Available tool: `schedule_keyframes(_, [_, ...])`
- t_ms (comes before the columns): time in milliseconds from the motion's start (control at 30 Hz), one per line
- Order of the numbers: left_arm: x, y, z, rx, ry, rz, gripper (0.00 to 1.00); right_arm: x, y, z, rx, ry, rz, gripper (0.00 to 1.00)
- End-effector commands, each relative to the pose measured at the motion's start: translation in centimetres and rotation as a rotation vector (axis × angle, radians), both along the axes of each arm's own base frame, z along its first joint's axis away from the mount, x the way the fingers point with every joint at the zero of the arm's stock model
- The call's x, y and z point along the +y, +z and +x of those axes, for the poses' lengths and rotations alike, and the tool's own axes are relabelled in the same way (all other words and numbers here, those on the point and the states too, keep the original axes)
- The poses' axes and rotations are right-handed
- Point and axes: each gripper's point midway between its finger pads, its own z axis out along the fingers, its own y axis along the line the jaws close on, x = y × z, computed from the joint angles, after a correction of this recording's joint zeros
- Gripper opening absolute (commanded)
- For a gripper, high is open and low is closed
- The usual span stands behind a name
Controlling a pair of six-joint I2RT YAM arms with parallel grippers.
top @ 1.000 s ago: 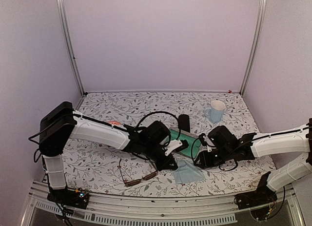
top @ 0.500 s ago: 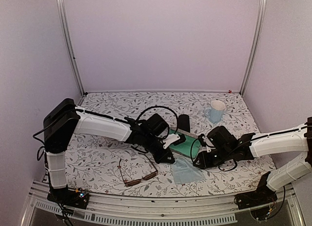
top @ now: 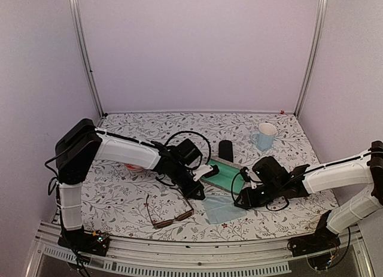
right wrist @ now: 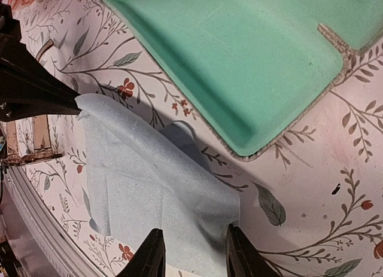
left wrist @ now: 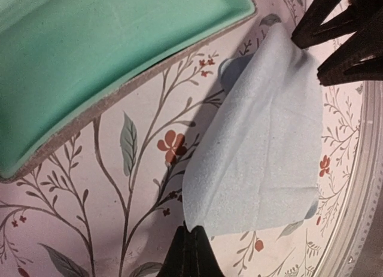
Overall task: Organize the sunglasses
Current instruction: Adjust the glasses cleaning cloth at the center of the board.
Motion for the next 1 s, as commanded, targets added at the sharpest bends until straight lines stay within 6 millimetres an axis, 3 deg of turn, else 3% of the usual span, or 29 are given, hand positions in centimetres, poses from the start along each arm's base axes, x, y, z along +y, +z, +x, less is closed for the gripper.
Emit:
schedule_keyframes(0, [0.4,-0.4,0.5,0.014,0.013,0.027,0.01,0.0,-0.7,-0.7,0.030,0.011,0.022,0.36])
schedule_keyframes(200, [0.5,0.4,1.6,-0.036,0.059,0.024,0.20,-0.7,-1.4,-1.5,0.055,-0.003,0.019,0.36])
schedule_keyframes(367, [0.6,1.6,2.7,-0.123,0.119,0.013,0.33,-0.6,-0.5,-1.4,0.031,-0.007,0.035,0.36])
schedule_keyframes(400, [0.4,3.2,2.9,-0.155,0.130,-0.016,0.35,-0.5,-0.4,-1.5,0.025,-0.003,0.038,0.36])
schedule_keyframes(500, [-0.2,4.6,2.8,-0.210,0.154,-0.058,0.40,-0.4,0.1,-1.5,0.008,0.000,0.042,0.36])
schedule_keyframes(633, [-1.1,6.1,1.6,-0.237,0.153,-0.129,0.43,0.0,0.7,-1.7,-0.015,0.004,0.054,0.36])
schedule_keyframes(767, [-2.6,7.4,-1.2,-0.167,0.101,-0.252,0.44,0.6,0.9,-2.1,-0.012,0.017,0.087,0.37])
schedule_keyframes(967, [-3.6,5.8,-3.9,-0.056,0.042,-0.300,0.44,0.7,0.0,-2.8,0.017,0.016,0.116,0.37])
